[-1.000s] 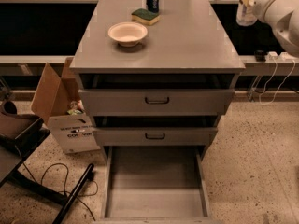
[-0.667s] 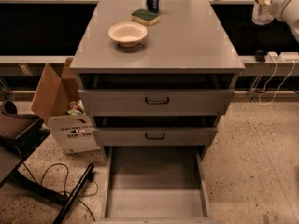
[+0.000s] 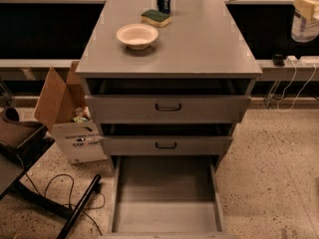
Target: Place blue plastic bottle into bottom drawer
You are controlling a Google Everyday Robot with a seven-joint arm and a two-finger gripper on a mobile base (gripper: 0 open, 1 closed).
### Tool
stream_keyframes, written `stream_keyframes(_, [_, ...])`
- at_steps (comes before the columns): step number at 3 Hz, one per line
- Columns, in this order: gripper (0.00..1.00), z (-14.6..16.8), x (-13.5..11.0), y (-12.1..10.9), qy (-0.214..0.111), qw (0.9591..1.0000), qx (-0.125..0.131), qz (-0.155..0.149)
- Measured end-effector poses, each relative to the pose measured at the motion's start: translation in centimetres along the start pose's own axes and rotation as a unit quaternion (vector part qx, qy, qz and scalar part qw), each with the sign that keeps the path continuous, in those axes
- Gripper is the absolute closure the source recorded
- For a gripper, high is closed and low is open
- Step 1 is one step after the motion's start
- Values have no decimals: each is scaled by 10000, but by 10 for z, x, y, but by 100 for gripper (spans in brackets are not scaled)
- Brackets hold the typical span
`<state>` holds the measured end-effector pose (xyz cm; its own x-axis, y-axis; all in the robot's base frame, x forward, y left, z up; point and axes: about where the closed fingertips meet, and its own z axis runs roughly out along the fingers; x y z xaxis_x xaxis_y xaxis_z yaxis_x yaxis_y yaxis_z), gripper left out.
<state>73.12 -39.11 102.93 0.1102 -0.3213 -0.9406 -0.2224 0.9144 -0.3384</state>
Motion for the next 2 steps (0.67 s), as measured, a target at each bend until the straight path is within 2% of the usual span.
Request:
stream_keyframes(1, [100,-40,5,22,-358,9959,-811,189])
stream_keyframes(2, [100,-47,18,50,-852,9845,-1442,524])
